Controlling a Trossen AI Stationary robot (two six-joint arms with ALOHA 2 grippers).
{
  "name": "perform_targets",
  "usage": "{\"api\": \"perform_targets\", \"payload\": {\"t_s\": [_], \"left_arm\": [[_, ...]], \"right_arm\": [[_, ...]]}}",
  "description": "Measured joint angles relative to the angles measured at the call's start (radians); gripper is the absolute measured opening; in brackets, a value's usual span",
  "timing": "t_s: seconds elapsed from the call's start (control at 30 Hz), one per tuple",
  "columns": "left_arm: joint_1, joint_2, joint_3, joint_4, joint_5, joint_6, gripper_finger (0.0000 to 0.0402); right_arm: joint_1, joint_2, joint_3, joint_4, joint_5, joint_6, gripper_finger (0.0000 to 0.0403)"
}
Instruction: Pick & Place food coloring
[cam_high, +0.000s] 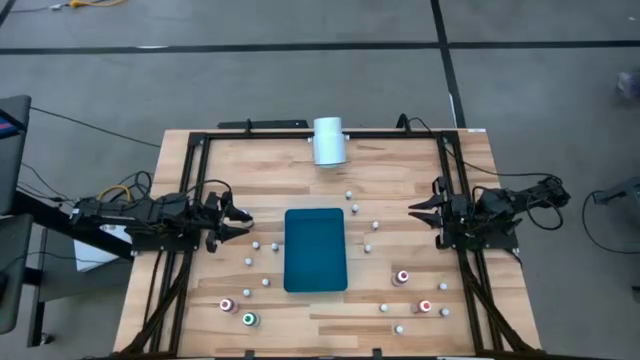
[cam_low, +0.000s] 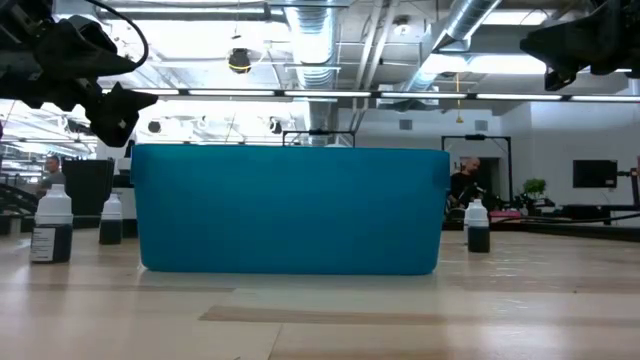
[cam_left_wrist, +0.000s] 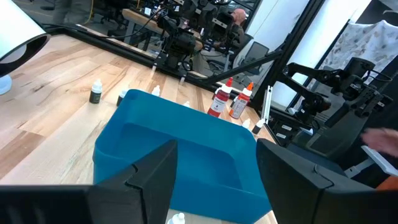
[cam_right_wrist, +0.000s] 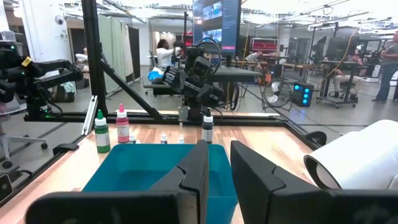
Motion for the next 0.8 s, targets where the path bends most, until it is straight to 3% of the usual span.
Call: {"api": "perform_targets", "payload": {"t_s": [0.2, 0.43, 0.8], "left_arm": [[0.0, 0.0, -0.001, -0.002, -0.03, 0.004, 0.0211], [0.0, 0.0, -0.001, -0.002, -0.031, 0.004, 0.0211], [0.0, 0.0, -0.001, 0.002, -0.057, 0.004, 0.0211]], "right_arm": [[-0.002, 0.0, 0.0, -0.001, 0.001, -0.011, 0.0059], [-0.002, 0.0, 0.0, -0.025, 0.004, -0.246, 0.0059], [-0.002, 0.0, 0.0, -0.028, 0.001, -0.267, 0.0059]]}}
